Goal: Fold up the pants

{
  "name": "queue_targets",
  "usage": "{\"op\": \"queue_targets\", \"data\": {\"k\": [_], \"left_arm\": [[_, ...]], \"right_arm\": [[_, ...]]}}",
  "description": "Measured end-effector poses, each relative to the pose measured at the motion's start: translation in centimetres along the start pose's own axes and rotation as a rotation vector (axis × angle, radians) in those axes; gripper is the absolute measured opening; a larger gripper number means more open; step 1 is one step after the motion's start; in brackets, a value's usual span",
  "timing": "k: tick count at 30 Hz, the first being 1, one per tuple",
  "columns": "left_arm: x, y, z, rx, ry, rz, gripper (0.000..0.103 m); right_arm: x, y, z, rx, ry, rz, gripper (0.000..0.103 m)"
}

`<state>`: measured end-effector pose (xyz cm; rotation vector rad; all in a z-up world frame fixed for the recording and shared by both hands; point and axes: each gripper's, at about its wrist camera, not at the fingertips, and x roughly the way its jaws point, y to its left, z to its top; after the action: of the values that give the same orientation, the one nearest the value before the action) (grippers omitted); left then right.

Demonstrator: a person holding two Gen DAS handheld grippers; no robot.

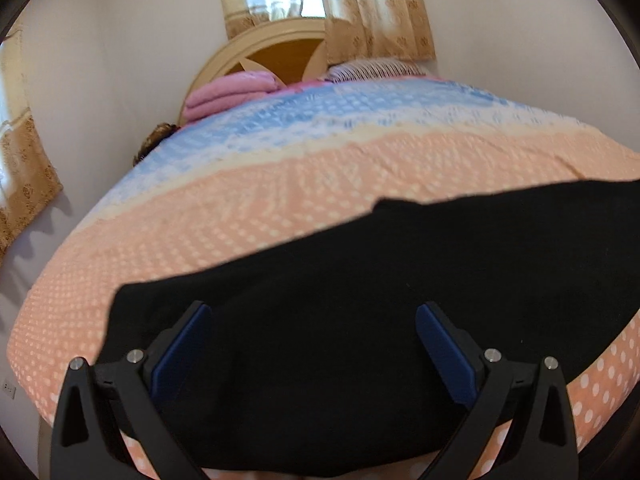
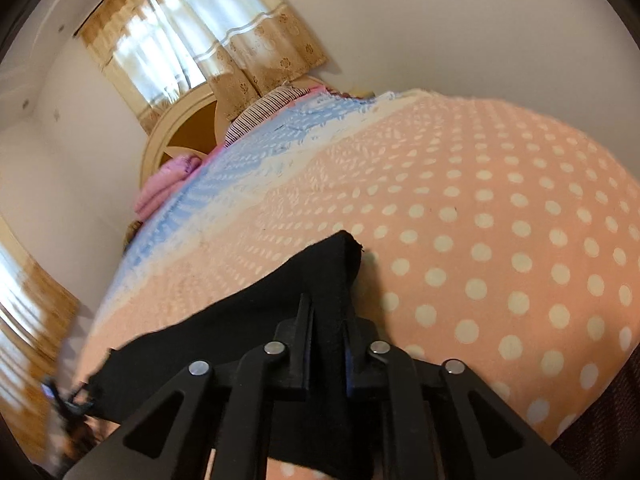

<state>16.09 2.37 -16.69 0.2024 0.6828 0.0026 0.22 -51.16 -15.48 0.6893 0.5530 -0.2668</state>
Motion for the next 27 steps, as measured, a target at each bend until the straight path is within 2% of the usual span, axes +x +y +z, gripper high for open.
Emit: {"op": "queue_targets", "data": {"k": [1, 3, 5, 7, 11, 14, 16, 18, 24, 27], "left_arm": [[0.0, -0.1, -0.2, 0.001, 0.002, -0.006, 0.103], [-0.4, 0.0, -0.3, -0.003, -0.004, -0.006, 0.103], [-0.6, 0.7, -0.3, -0.022, -0.01, -0.001, 0.103], [-0.4, 1.5, -0.4, -0.049, -0.011, 0.007, 0.103], [-0.1, 2.9, -1.0, -0.096, -0.005, 0.029, 0.103], [0.7, 3.5, -1.5, -0.134, 0.016, 0.014, 0.103], [1.0, 3.8, -1.9, -0.159, 0.028, -0.006, 0.103], [1.0, 3.8, -2.1, -0.181, 0.025, -0.017, 0.103], [0.9, 3.8, -2.2, -0.186, 0.028, -0.02, 0.103], [0.9, 3.9, -2.2, -0.188, 0.031, -0.022, 0.103]], "right_arm": [[-0.4, -0.3, 0.0, 0.022, 0.004, 0.01, 0.021], [-1.7, -0.6, 0.0, 0.048, -0.012, 0.027, 0.048], [-2.6, -0.8, -0.3, 0.051, -0.006, 0.032, 0.05], [-3.2, -1.4, -0.7, 0.064, 0.008, 0.035, 0.05], [-3.2, -1.4, -1.6, 0.076, 0.043, 0.111, 0.05], [-2.6, -0.8, -2.0, 0.047, 0.042, 0.096, 0.049], [-2.5, -1.0, -2.0, 0.04, 0.02, 0.086, 0.042], [-2.3, -1.6, -2.1, 0.037, 0.0, 0.053, 0.017], [-2.2, -1.5, -2.4, 0.026, -0.006, 0.079, 0.018], [-1.8, -1.1, -2.6, 0.0, -0.024, 0.059, 0.017]]}}
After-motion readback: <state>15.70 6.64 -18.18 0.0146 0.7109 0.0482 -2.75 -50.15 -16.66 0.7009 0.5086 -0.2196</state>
